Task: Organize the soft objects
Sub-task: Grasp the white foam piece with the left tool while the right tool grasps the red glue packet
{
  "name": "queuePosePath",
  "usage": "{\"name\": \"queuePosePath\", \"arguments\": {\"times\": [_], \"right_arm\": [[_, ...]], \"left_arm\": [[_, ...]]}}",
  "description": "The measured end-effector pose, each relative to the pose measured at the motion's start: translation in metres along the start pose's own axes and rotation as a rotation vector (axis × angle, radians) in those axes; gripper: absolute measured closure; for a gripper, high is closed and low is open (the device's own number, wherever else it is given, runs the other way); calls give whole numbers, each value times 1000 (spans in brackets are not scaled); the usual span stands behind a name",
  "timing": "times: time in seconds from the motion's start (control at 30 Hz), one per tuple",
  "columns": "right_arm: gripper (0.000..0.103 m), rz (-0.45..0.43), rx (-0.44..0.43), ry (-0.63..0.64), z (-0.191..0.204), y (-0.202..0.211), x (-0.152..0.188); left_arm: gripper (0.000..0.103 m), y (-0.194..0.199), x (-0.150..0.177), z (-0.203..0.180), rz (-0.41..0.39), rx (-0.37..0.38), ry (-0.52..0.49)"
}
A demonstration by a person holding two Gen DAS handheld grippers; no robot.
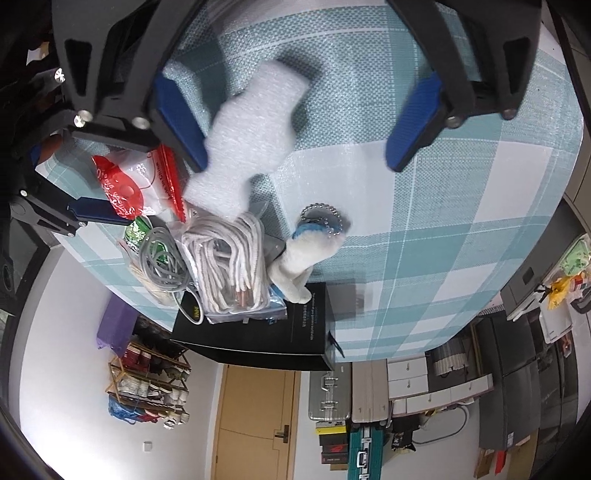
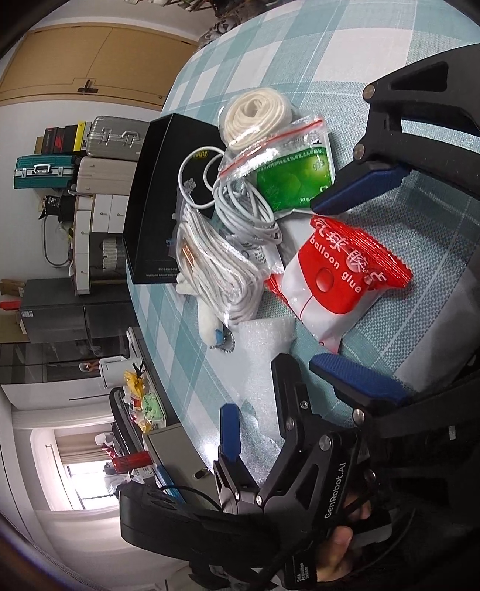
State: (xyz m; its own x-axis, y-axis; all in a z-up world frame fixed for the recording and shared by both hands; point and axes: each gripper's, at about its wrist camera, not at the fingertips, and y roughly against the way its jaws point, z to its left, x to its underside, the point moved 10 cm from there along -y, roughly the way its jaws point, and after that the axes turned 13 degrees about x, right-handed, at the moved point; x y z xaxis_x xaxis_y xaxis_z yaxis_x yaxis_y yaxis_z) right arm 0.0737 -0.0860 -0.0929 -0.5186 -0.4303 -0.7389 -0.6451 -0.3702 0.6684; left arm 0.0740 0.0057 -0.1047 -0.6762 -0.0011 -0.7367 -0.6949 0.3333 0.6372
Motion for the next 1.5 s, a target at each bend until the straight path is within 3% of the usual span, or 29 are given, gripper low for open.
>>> {"name": "queuePosePath", "arguments": {"times": [0.13,0.2,0.27,0.4,0.9,1.13,1.5], "right_arm": [[30,-3,-13,1,1,1,0],[32,-7,-17,1,0,3,0],[35,-10,-22,-5,-2,5,0],[50,-4,-33,-3,-4,8,1],[48,9,-72,-27,-4,6,5],[53,-7,-89,2,1,8,4],[54,-62,-78,-10,-9,33,0]], "left_arm": [[33,1,0,-10,2,33,-26],[51,2,1,-15,3,59,-32],[61,3,1,-20,6,81,-34],[63,3,1,-24,14,90,-45],[64,2,1,-29,16,113,-56],[64,3,-1,-31,5,119,-60],[64,16,-11,-36,-40,142,-55]]}}
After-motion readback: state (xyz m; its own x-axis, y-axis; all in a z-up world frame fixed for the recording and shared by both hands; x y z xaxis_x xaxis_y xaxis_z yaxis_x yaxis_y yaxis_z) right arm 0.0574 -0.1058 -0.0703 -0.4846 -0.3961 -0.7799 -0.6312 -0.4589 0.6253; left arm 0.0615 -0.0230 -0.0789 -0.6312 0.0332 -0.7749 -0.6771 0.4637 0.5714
